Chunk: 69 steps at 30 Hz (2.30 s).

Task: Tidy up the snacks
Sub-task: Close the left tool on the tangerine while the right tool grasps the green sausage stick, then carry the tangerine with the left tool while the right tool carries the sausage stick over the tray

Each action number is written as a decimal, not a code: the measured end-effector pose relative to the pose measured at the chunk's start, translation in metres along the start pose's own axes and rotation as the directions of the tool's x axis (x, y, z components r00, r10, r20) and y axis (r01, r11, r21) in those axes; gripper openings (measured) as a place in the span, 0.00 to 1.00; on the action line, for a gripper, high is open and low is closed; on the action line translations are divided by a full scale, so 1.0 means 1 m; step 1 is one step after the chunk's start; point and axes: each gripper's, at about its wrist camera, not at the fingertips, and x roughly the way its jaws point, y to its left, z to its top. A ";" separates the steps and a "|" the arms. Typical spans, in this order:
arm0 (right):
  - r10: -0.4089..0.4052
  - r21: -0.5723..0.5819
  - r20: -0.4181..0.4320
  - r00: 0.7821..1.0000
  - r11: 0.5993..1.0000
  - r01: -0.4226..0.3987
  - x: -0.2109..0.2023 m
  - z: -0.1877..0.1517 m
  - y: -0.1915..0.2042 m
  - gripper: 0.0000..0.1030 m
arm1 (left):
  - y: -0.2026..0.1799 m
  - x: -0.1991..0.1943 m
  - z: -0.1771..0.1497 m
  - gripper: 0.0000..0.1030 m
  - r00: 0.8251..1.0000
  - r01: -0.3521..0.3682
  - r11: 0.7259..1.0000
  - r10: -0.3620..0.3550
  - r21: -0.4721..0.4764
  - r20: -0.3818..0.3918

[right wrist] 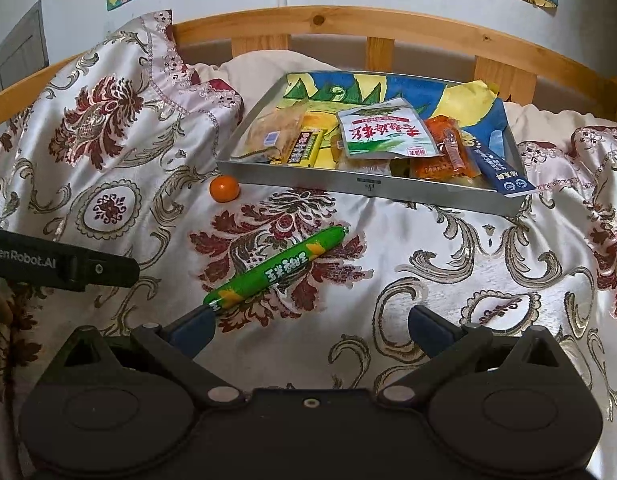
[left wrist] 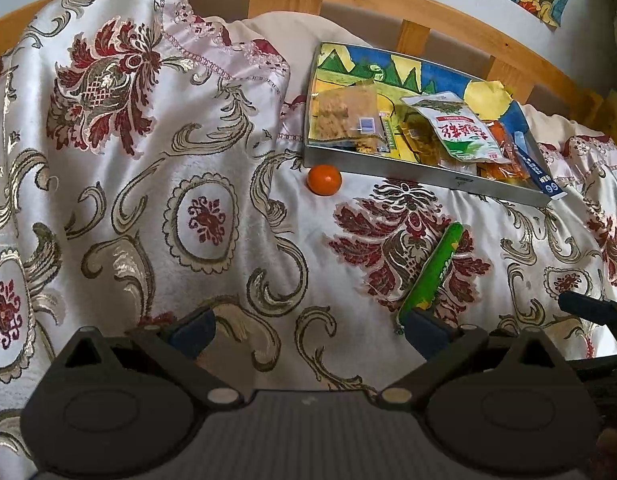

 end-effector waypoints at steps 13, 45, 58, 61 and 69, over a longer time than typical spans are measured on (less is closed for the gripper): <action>0.002 0.057 -0.020 1.000 0.998 -0.001 0.032 0.001 -0.002 0.99 | -0.006 0.021 0.026 0.99 0.992 0.040 0.998 -0.045 0.049 0.118; -0.025 0.103 -0.039 0.999 0.994 0.029 0.096 0.021 0.034 0.83 | -0.012 0.118 0.074 0.99 0.970 0.080 0.957 -0.139 0.278 0.200; 0.002 0.143 0.001 1.000 0.990 -0.002 0.089 0.023 0.016 0.34 | -0.002 0.129 0.082 0.63 0.976 0.151 0.963 -0.182 0.224 0.122; 0.005 0.130 0.001 1.000 0.992 -0.005 0.089 0.026 0.012 0.30 | -0.002 0.132 0.083 0.53 0.983 0.126 0.966 -0.153 0.228 0.106; 0.019 0.101 -0.001 1.000 0.995 -0.019 0.095 0.034 0.006 0.25 | -0.004 0.127 0.083 0.35 0.982 0.157 0.959 -0.176 0.235 0.063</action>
